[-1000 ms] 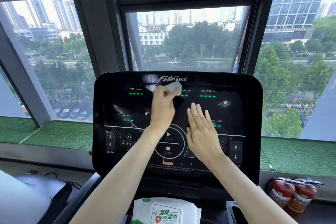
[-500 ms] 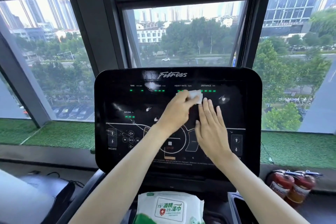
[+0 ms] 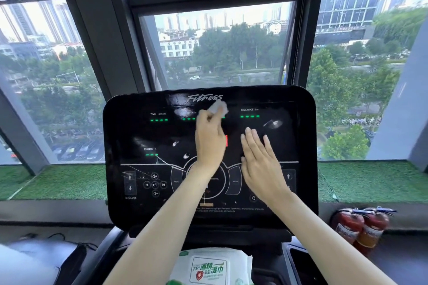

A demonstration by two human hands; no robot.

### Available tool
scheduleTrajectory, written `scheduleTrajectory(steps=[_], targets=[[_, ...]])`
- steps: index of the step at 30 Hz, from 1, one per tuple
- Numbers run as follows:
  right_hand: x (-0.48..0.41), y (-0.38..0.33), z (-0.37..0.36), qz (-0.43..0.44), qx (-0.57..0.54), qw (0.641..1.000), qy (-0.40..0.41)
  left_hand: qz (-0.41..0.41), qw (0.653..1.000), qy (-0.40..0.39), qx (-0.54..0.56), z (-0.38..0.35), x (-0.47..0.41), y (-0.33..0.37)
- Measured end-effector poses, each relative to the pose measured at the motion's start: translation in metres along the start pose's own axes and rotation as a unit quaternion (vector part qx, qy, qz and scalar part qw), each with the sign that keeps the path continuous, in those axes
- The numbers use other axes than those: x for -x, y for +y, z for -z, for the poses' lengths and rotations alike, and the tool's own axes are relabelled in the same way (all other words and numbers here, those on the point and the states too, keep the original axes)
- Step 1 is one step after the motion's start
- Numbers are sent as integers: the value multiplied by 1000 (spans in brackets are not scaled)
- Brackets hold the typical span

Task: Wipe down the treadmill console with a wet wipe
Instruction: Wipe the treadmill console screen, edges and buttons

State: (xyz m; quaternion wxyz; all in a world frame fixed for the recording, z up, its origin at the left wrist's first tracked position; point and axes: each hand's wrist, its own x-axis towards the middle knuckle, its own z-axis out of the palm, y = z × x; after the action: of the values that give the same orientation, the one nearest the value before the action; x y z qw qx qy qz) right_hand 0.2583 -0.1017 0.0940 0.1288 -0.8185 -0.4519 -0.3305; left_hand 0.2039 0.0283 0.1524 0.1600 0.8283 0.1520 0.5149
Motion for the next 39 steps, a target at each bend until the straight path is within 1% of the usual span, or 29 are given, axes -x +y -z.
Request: scheduleTrajectory(steps=[2,3,4,6,7,8,10,11,12,13,15,16,17,19,20,21,23,24,25,26,28,29,30,32,33,36,37,38,39], targets=[[0,0,0,3,-6,1000,1,-139,986,-83,-28,-3,10,6],[-1,1,0,5,-7,1000,2,-175,979,-97,-34,0,7,2],[-1,1,0,7,-7,1000,2,-158,983,-86,-29,1,1,-5],[-1,1,1,5,-10,1000,0,-24,1000,-8,5,6,-10,-15],[-1,2,1,5,-10,1000,-2,4,1000,12,8,6,-11,-12],[-1,2,2,8,-8,1000,-4,-15,1000,-6,-6,5,-10,-5],[-1,4,3,20,-7,1000,-9,-142,985,-96,-37,-1,1,3],[-1,6,3,24,-10,1000,-11,-189,974,-122,-39,-1,1,2],[-2,7,5,26,-18,999,-12,-188,972,-133,-37,-1,-4,-1],[-2,9,6,26,-38,999,-13,-151,981,-118,-20,-2,-9,-4],[-3,14,12,23,-96,995,-7,-50,997,-51,27,-4,-13,3],[-3,17,14,19,-117,993,-2,-40,998,-44,33,-7,-11,14],[-2,21,17,12,-127,992,8,-69,995,-72,21,-14,-6,23],[5,28,21,-11,-128,991,31,-176,972,-155,3,-21,6,32],[10,31,22,-25,-127,991,40,-202,965,-166,-4,-20,3,29],[14,35,23,-37,-126,990,48,-187,971,-149,-4,-21,-6,21],[22,41,22,-60,-126,989,54,-60,996,-56,26,-18,-17,12],[23,43,20,-70,-125,988,53,-28,999,-32,32,-19,-18,12],[24,45,19,-76,-121,988,50,-41,998,-46,22,-21,-14,18],[24,46,18,-79,-116,989,44,-95,992,-86,-1,-23,-7,26],[25,47,17,-80,-107,991,32,-226,962,-150,-28,-24,1,26],[25,47,16,-80,-104,991,28,-215,963,-162,-26,-22,-5,23],[25,47,16,-80,-101,991,26,-167,975,-145,-10,-22,-12,19],[24,46,14,-84,-99,991,23,-55,995,-77,34,-18,-20,19],[24,46,14,-84,-98,991,22,-56,995,-74,31,-18,-18,25],[24,46,12,-82,-94,992,19,-215,963,-163,-11,-24,-3,31],[24,47,12,-82,-94,992,18,-220,960,-172,-16,-25,-8,27],[25,47,12,-81,-93,992,17,-195,968,-155,-10,-26,-15,23],[25,47,12,-81,-92,992,17,-144,982,-119,9,-26,-21,20]])
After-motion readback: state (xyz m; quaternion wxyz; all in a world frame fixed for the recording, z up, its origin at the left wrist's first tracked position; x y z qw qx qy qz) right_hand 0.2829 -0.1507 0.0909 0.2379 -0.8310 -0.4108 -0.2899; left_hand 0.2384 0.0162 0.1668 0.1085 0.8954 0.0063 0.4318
